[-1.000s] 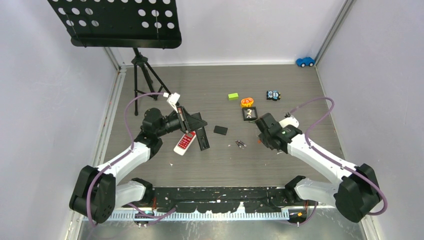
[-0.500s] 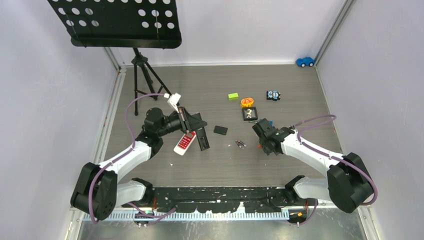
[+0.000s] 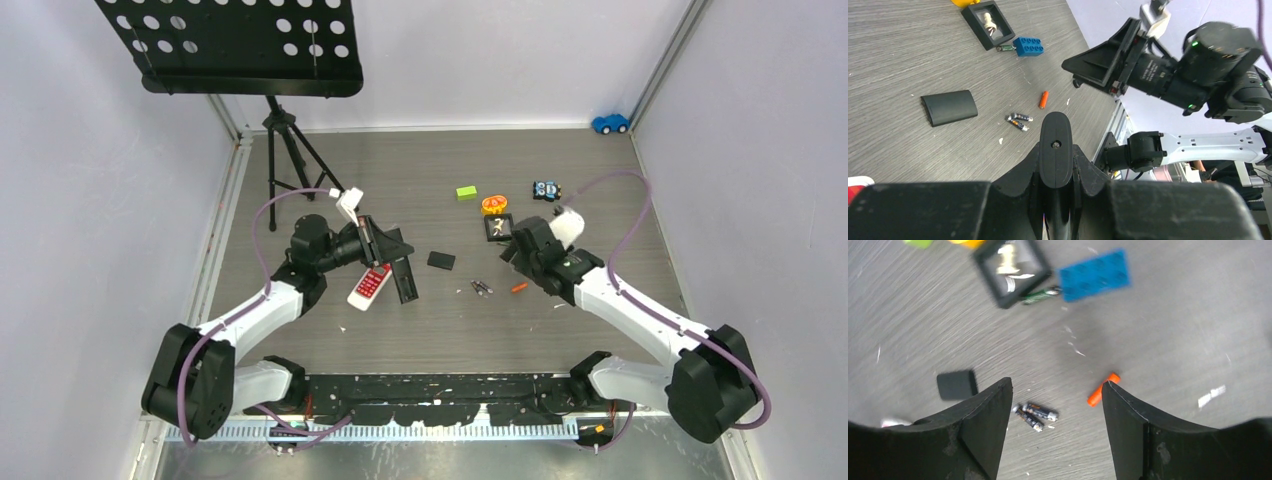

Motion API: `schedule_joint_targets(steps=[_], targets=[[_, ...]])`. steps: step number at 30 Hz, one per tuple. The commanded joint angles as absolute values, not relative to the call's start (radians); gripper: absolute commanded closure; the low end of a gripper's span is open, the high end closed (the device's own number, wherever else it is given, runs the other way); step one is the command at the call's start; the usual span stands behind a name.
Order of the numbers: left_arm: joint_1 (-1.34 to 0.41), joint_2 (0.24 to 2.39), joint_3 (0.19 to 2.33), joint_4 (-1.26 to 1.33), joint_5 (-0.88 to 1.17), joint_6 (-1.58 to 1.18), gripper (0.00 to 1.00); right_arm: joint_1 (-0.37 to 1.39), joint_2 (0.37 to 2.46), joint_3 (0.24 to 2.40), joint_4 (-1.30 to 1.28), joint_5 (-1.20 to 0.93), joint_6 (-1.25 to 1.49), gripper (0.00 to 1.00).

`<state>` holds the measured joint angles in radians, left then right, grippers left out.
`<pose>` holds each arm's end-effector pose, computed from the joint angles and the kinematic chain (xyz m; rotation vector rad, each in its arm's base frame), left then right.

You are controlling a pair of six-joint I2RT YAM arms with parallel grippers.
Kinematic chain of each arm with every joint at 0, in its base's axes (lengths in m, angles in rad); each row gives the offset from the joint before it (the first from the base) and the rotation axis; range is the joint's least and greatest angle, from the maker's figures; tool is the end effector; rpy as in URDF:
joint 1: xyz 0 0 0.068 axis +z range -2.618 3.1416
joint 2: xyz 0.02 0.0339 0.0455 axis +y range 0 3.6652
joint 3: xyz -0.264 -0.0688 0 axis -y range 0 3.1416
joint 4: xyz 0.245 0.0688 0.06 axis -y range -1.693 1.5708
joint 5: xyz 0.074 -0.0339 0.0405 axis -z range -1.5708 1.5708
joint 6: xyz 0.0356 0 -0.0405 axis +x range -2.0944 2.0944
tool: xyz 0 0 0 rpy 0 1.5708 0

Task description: Load the batteries into the remote control

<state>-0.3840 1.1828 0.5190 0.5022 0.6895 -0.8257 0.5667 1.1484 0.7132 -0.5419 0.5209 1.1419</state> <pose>0.2235 -0.1147 0.2379 0.1460 1.9318 -1.4431 0.1934 0.1020 0.2185 0.8572 2.2171 0.1318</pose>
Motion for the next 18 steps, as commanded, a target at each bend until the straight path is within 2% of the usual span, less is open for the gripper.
schedule_joint_targets(steps=[1,5,9,13,18], targets=[[-0.387,1.149,0.566,0.480,0.673,-0.787,1.00,0.565,1.119,0.779,-0.275,0.340,0.355,0.30],[-0.387,1.115,0.572,0.425,0.667,-0.775,1.00,0.566,1.141,0.850,-0.345,0.251,0.029,0.27],[-0.387,1.075,0.556,0.404,0.652,-0.778,1.00,0.566,1.270,0.956,-0.525,0.301,-0.219,0.26],[-0.387,1.056,0.554,0.383,0.658,-0.766,1.00,0.565,1.454,1.046,-0.740,0.333,-0.384,0.30],[-0.387,1.057,0.565,0.365,0.700,-0.751,1.00,0.561,1.460,1.046,-0.796,0.205,-0.479,0.30]])
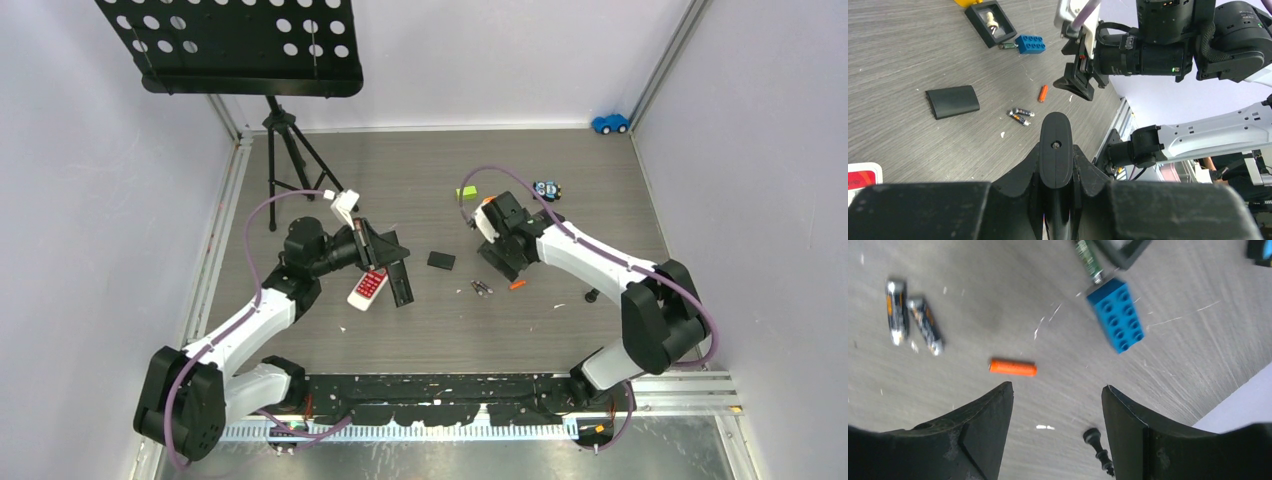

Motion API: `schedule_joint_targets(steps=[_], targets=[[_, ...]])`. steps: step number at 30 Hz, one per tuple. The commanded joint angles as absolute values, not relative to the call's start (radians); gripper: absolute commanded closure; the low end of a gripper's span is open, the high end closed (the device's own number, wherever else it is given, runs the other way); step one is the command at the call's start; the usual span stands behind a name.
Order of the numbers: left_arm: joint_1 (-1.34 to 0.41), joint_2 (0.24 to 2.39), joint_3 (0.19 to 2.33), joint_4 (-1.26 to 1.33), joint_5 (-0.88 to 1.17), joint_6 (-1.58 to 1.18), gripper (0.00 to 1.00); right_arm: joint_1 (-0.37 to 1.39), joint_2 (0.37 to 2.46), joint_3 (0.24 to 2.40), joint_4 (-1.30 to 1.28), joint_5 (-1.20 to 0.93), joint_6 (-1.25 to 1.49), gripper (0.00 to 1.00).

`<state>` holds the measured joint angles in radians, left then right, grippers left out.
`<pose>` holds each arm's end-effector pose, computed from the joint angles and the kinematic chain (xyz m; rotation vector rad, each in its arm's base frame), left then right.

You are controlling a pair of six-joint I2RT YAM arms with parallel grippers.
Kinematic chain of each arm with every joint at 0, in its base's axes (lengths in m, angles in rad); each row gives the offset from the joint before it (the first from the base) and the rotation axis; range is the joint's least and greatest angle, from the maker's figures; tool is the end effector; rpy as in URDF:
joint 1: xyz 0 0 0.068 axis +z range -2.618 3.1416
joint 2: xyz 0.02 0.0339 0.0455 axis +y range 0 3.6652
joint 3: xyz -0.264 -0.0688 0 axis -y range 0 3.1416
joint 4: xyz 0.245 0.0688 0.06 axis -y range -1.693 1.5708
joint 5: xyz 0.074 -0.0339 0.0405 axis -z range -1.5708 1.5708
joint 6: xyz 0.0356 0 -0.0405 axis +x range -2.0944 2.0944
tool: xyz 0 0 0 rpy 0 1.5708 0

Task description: Load the batteries into the remote control

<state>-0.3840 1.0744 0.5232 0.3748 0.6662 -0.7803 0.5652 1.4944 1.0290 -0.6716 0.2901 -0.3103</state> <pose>0.2095 -0.1084 0.2505 0.1623 1.9294 -1.3938 0.2513 0.1473 0.2223 -1.0499 2.4452 -0.3109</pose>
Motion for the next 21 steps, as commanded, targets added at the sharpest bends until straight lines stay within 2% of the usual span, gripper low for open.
schedule_joint_targets(steps=[1,10,21], targets=[[-0.387,1.055,0.562,0.364,0.699,-0.749,1.00,0.560,1.457,1.045,-0.795,0.180,-0.482,0.30],[-0.387,1.083,0.567,0.381,0.690,-0.740,1.00,0.561,1.440,0.958,-0.708,0.084,-0.515,0.31],[-0.385,1.132,0.549,0.475,0.724,-0.784,1.00,0.561,1.515,0.916,-0.636,0.172,-0.569,0.32]])
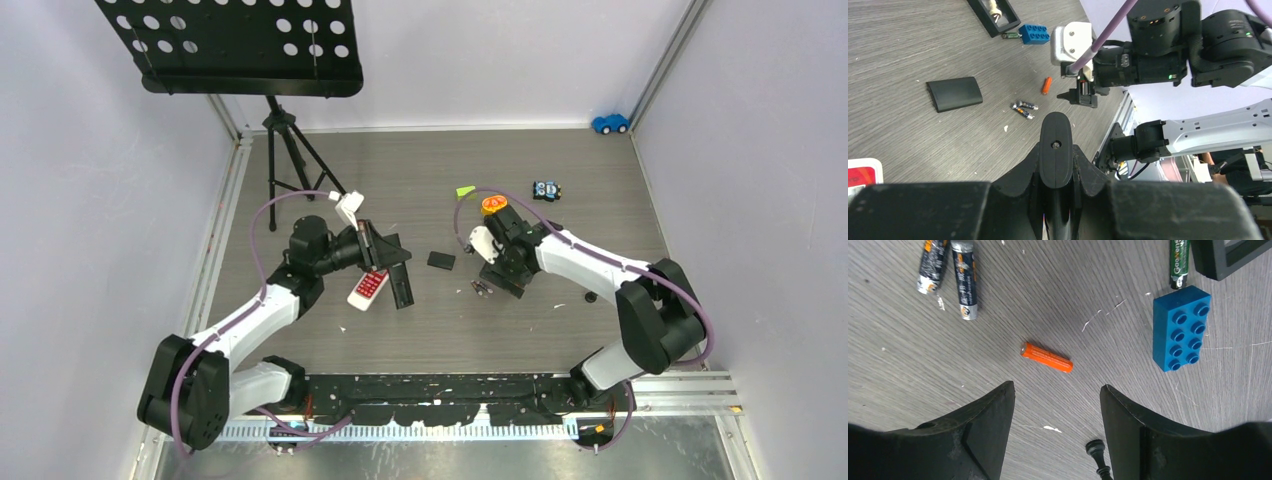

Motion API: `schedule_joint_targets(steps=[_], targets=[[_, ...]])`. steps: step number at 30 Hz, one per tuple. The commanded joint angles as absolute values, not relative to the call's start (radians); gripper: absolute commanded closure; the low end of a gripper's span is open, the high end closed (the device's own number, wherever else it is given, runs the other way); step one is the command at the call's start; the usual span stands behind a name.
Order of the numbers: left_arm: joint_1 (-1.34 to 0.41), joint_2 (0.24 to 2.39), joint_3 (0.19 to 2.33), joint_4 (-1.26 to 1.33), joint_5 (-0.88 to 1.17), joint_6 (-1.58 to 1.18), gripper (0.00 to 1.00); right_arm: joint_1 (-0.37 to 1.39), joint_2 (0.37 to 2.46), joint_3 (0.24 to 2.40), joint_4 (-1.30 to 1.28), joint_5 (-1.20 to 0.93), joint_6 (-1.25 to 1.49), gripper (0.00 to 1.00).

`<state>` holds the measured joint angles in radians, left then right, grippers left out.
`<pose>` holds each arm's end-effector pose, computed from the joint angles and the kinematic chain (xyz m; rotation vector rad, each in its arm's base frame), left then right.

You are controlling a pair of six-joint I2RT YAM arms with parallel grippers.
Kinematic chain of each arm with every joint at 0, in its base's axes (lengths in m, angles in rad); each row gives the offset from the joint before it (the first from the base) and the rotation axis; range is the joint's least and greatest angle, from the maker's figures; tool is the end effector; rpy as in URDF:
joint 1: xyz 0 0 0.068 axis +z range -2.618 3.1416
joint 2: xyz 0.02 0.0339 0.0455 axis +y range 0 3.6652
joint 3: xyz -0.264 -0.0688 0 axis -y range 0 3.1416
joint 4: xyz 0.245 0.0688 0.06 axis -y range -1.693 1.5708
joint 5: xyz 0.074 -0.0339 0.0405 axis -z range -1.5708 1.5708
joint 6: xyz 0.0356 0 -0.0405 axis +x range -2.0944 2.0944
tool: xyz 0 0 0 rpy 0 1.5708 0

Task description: Load the batteries into the remote control

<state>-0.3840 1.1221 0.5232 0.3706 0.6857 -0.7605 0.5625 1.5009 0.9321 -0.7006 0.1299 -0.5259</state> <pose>0.2146 -0.1110 0.2398 0.1746 1.9780 -1.3950 0.2332 0.1416 0.1911 -1.4427 2.4381 -0.1764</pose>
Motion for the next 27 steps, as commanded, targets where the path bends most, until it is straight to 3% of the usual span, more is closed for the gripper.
schedule_joint_targets(steps=[1,13,27], targets=[[-0.385,1.135,0.549,0.481,0.727,-0.789,1.00,0.561,1.518,0.914,-0.629,0.171,-0.571,0.32],[-0.377,1.175,0.570,0.521,0.752,-0.831,1.00,0.515,1.552,0.891,-0.535,0.066,-0.557,0.34],[-0.364,1.201,0.569,0.617,0.805,-0.920,1.00,0.433,1.592,0.884,-0.491,0.041,-0.538,0.51]])
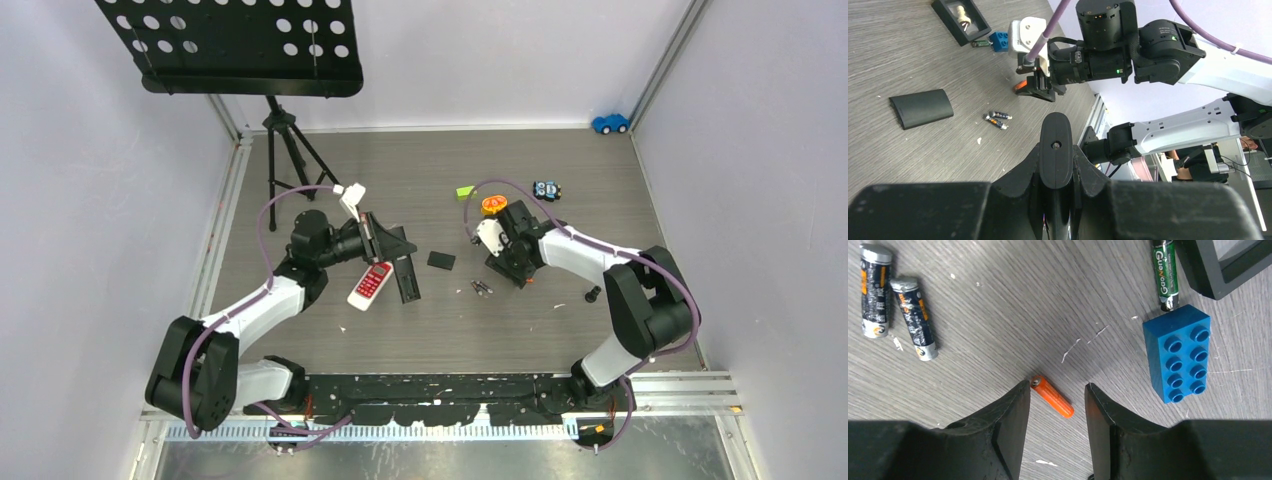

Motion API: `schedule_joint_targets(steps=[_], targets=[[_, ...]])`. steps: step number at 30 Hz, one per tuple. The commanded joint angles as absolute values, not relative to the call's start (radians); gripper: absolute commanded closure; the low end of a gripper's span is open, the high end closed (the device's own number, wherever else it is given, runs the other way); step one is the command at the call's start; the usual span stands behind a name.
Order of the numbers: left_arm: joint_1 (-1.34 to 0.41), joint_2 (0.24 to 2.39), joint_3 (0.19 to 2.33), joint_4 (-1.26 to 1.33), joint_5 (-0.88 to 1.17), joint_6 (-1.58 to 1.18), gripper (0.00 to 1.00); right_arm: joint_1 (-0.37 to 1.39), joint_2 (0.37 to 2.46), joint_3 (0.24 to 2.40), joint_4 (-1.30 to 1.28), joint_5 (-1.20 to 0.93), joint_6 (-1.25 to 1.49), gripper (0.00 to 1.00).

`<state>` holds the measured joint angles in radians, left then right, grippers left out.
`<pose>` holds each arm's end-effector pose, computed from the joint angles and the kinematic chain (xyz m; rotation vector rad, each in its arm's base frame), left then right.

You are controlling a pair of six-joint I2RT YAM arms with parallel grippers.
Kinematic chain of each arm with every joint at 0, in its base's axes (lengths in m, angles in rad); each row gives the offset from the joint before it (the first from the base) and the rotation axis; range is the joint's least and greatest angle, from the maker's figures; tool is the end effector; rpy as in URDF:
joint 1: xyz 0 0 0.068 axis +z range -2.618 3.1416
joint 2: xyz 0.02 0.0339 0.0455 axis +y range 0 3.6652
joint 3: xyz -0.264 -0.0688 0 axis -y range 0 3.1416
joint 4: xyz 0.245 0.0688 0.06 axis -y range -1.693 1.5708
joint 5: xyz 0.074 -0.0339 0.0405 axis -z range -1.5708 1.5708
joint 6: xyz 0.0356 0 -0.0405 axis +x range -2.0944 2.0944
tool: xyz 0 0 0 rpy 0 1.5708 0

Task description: Load the batteries into the remote control

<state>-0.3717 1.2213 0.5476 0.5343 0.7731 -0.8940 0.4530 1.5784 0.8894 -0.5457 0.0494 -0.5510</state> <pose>0.2304 -0.1165 0.2418 0.1537 1.9410 -1.5463 0.2574 0.1233 0.1646 -1.3403 2.4662 -0.0926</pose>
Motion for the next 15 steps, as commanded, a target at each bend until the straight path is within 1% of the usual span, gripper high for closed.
schedule_joint_targets(steps=[1,3,5,9,12,14,15], targets=[[-0.362,1.197,0.568,0.615,0.803,-0.918,1.00,0.431,1.598,0.885,-0.477,0.055,-0.528,0.53],[-0.361,1.187,0.568,0.608,0.802,-0.916,1.00,0.423,1.614,0.901,-0.464,0.071,-0.503,0.54],[-0.360,1.184,0.569,0.605,0.801,-0.914,1.00,0.418,1.617,0.911,-0.473,0.052,-0.489,0.54],[-0.358,1.179,0.571,0.592,0.801,-0.910,1.00,0.414,1.580,0.907,-0.511,0.014,-0.487,0.45],[-0.356,1.183,0.579,0.578,0.810,-0.907,1.00,0.403,1.567,0.905,-0.562,-0.022,-0.494,0.42],[-0.356,1.185,0.584,0.574,0.813,-0.905,1.00,0.395,1.582,0.910,-0.578,-0.018,-0.492,0.43],[-0.356,1.187,0.586,0.573,0.814,-0.906,1.00,0.393,1.593,0.917,-0.586,-0.016,-0.488,0.45]])
